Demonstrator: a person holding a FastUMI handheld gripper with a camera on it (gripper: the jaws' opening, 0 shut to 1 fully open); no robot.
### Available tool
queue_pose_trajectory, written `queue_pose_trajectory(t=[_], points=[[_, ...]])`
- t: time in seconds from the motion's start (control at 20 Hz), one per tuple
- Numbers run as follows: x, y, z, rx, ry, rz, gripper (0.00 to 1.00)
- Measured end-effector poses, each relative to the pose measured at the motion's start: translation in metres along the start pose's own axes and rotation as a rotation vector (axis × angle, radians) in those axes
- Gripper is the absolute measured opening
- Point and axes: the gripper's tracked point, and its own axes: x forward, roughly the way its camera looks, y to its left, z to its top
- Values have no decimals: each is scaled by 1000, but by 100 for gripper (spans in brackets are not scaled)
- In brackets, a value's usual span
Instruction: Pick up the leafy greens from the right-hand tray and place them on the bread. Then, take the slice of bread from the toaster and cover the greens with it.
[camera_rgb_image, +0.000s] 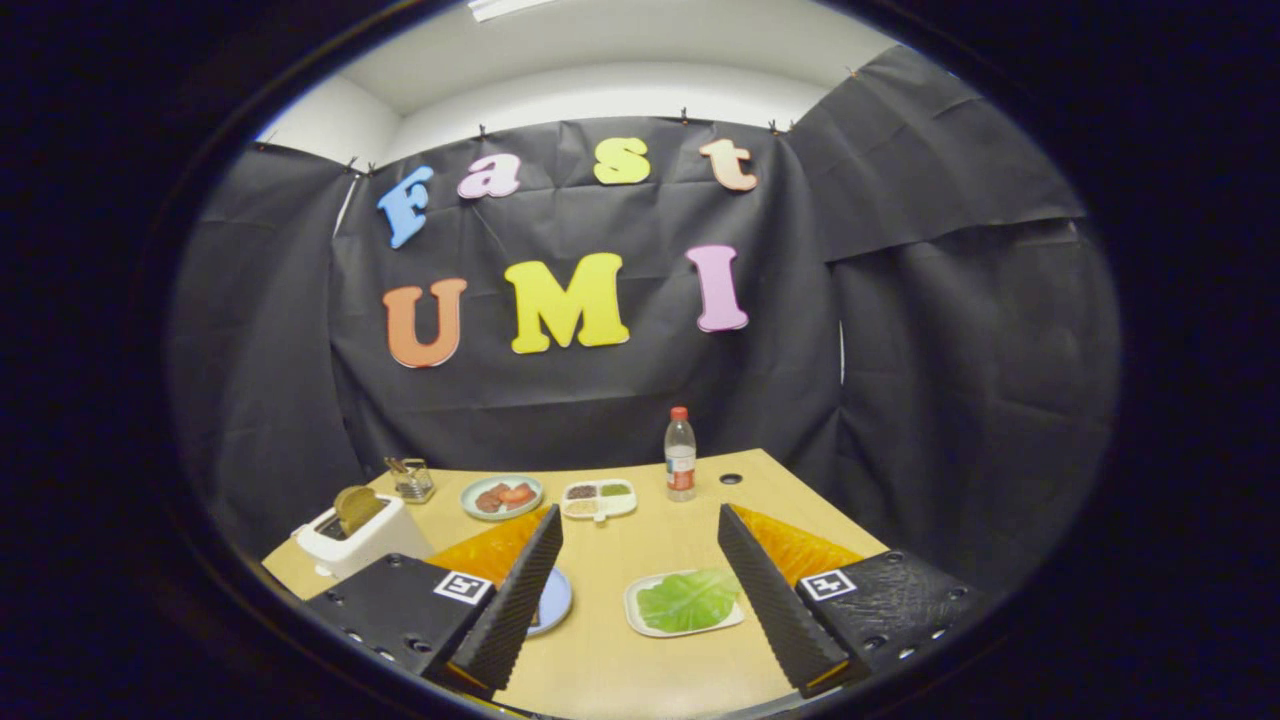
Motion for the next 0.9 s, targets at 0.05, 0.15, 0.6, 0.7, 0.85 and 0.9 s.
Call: queue_pose_trajectory(t=[0.05, 0.15, 0.6, 0.7, 0.85, 0.9], points=[[10, -7, -7, 3, 22, -14, 96], [31, -20, -23, 20, 76, -38, 96], [136, -59, -143, 38, 394, -127, 96], [148, -63, -160, 31, 440, -139, 96], [165, -60, -183, 22, 500, -150, 95], [169, -57, -190, 3, 519, -153, 95]])
